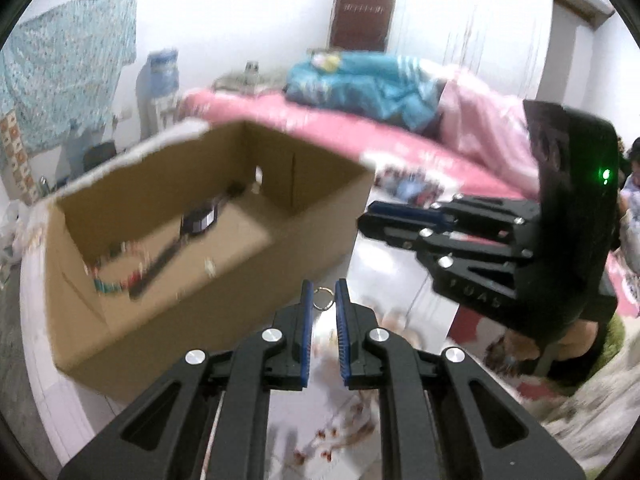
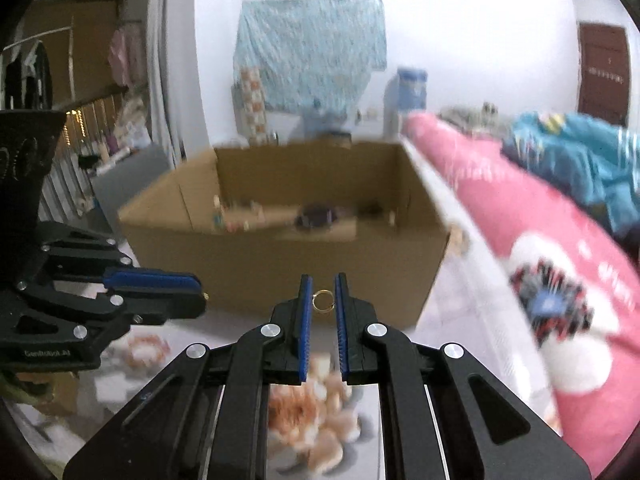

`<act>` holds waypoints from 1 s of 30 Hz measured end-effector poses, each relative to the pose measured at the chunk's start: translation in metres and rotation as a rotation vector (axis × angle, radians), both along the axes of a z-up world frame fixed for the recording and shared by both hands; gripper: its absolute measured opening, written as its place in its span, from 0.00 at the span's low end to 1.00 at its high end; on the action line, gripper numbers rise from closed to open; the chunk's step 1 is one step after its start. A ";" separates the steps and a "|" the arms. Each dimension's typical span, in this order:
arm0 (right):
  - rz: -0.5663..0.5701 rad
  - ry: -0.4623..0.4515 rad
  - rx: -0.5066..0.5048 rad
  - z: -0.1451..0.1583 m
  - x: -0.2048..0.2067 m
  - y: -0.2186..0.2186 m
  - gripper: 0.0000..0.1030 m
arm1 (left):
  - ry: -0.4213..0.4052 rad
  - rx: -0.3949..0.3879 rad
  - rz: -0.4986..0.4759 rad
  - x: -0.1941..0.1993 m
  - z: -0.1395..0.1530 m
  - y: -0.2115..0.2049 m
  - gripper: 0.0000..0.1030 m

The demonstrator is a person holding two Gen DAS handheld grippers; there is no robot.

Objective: Organize jewelry
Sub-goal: 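Carry the hoop earring over the box and open the left gripper, then withdraw both grippers from the box toward the orange beaded bracelet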

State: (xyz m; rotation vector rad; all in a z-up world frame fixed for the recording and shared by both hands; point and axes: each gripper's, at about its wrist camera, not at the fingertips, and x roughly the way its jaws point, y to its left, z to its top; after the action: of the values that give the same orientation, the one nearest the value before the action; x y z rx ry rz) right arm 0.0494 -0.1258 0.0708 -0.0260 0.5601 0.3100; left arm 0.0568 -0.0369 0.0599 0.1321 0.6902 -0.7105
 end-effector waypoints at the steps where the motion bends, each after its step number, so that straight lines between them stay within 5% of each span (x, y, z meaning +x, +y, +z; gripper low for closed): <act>1: 0.006 -0.011 0.015 0.005 0.005 -0.001 0.09 | -0.011 -0.008 0.002 0.003 0.005 0.000 0.10; 5: 0.017 0.009 0.049 0.006 0.031 -0.003 0.09 | -0.026 -0.003 0.039 0.031 0.014 -0.003 0.10; 15: -0.041 0.087 0.034 -0.007 0.083 0.002 0.13 | 0.100 0.070 0.176 0.112 -0.013 -0.011 0.11; 30: -0.112 -0.021 0.136 0.023 0.036 -0.022 0.53 | 0.022 0.057 0.267 0.060 0.010 0.008 0.75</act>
State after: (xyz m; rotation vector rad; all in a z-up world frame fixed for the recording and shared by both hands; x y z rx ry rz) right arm 0.0853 -0.1478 0.0941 0.1324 0.5162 0.2378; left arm 0.1170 -0.0284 0.0697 0.0827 0.7335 -0.4374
